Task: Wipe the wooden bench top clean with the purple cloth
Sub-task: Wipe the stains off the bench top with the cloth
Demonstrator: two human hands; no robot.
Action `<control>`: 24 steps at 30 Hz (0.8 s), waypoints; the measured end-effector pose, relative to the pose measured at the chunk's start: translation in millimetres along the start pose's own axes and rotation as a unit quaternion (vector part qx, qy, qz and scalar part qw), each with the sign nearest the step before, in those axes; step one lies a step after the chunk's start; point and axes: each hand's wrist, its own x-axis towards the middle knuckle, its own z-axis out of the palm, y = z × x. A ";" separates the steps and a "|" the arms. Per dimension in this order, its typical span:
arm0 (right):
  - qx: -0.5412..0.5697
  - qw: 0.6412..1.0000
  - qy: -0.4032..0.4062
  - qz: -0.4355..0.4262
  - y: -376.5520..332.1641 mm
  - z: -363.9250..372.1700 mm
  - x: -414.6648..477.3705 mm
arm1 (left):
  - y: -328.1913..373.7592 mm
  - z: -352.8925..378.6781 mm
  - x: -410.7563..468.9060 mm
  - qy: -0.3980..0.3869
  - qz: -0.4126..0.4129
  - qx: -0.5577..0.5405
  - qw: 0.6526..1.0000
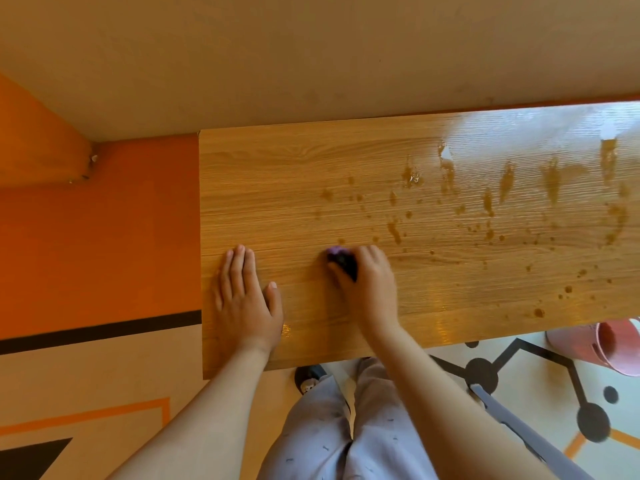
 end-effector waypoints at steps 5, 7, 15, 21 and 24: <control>-0.027 0.985 0.097 0.140 73.4 -61.8 17.7 | -0.3 0.7 1.2 0.004 0.002 -0.006 1.000; -0.043 0.978 0.112 0.171 87.5 -73.7 16.1 | -0.7 0.5 0.7 0.005 0.001 -0.004 1.000; 0.003 0.995 0.047 0.084 13.7 -13.8 0.3 | 0.2 -0.5 1.4 -0.003 0.002 0.004 1.000; 0.004 0.998 -0.028 -0.053 -53.7 39.1 4.1 | 0.0 -4.4 1.1 -0.011 -0.002 0.012 1.000; 0.016 0.999 -0.028 -0.027 -36.2 28.9 14.8 | 0.4 -4.1 1.2 -0.009 -0.007 0.001 1.000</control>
